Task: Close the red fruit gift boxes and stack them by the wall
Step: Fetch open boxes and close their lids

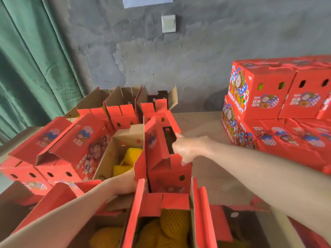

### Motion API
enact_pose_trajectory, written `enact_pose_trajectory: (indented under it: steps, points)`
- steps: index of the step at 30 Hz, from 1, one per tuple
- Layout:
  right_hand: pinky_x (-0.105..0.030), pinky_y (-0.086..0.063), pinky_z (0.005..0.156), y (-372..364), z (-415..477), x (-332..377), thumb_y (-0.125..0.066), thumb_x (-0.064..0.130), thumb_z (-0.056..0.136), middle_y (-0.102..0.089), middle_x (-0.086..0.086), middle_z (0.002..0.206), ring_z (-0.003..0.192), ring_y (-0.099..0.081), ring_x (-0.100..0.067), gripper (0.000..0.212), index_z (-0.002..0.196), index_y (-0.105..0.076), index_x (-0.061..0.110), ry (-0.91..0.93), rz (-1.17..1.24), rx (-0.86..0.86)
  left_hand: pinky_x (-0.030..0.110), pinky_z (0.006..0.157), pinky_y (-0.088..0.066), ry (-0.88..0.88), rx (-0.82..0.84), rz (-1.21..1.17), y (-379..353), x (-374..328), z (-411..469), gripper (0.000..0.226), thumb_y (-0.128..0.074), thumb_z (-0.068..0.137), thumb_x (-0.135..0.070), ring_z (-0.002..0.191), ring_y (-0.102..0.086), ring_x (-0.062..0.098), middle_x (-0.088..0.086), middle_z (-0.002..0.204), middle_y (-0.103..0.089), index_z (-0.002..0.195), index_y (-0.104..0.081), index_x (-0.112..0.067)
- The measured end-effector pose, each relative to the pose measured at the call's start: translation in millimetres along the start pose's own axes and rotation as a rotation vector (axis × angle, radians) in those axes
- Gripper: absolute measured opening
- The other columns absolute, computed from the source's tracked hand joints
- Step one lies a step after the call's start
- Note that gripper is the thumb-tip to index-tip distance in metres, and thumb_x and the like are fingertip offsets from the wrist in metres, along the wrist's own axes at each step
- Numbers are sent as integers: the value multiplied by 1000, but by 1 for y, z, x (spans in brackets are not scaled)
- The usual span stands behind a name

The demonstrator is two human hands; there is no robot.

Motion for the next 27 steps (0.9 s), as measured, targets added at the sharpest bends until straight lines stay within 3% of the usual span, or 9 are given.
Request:
enact_pose_trajectory:
  steps: [3, 5, 7, 9, 12, 16, 19, 22, 27]
  points:
    - [-34, -34, 104, -9, -38, 0, -69, 22, 83, -47, -1, 55, 73, -45, -22, 38, 57, -46, 7, -17, 48, 157, 38, 86, -52, 111, -42, -206, -10, -21, -11, 11, -73, 81, -23, 80, -62, 9, -7, 83, -69, 85, -65, -17]
    - [-19, -44, 81, 0, -63, -12, -70, 23, 84, -61, 10, 57, 66, -52, -9, 25, 71, -65, 2, -52, 368, 263, 36, 88, -52, 280, -42, -439, -16, -39, -16, 42, -67, 80, -52, 92, -66, 20, 0, 107, -70, 107, -64, -20]
    - [-13, -48, 73, 25, -87, -30, -65, 25, 89, -73, 13, 88, 76, -63, -5, 28, 100, -72, 0, -126, 850, 151, 35, 91, -48, 315, -105, -563, -14, -72, -20, 52, -59, 81, -61, 103, -61, 25, 0, 124, -62, 118, -60, -24]
    - [-22, -50, 81, 49, -108, -48, -56, 27, 95, -71, 4, 97, 86, -67, -14, 33, 105, -70, -2, -206, 1036, -138, 27, 93, -47, 205, -251, -595, -5, -109, -27, 40, -61, 83, -54, 101, -62, 13, -9, 117, -62, 111, -63, -26]
    - [-24, -51, 71, 66, -140, -46, -53, 19, 97, -69, -7, 85, 73, -64, -16, 28, 92, -71, -2, -319, 848, -392, 11, 79, -45, -21, -563, -151, 9, -157, -46, 27, -64, 89, -31, 94, -61, 3, -8, 110, -65, 112, -65, -18]
    - [-27, -47, 64, 62, -191, -21, -53, 20, 96, -67, -12, 78, 64, -56, -20, 30, 77, -68, 1, -384, 580, -519, -2, 64, -38, -317, -670, 100, -21, -209, -77, 21, -61, 90, -15, 82, -58, 4, -1, 103, -68, 108, -71, -12]
    - [-31, -42, 67, 35, -236, -1, -51, 30, 97, -67, -14, 90, 79, -57, -29, 31, 82, -67, 8, -524, 275, -572, 3, 69, -45, -479, -590, 157, -65, -241, -95, 16, -59, 91, -14, 78, -63, 3, -4, 94, -70, 100, -73, -14]
    - [-34, -47, 71, -13, -283, 10, -50, 32, 97, -67, -13, 92, 90, -62, -32, 28, 84, -65, 11, -626, 234, -547, 30, 80, -52, -577, -399, 271, -114, -261, -108, 15, -59, 90, -18, 89, -67, 18, -3, 95, -72, 98, -72, -17]
    - [-33, -44, 88, -94, -386, -17, -52, 27, 95, -62, -3, 114, 115, -54, -26, 17, 102, -64, 17, -847, 337, -478, 22, 85, -46, -624, -201, 497, -164, -272, -131, 27, -54, 91, -39, 99, -60, 4, -19, 110, -64, 117, -61, -36]
Point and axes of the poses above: each hand's wrist, its own z-axis towards the middle knuckle, its own y-axis out of the back of the hand, x = y × z, the point moved 5 cm from there along z, towards the middle knuckle
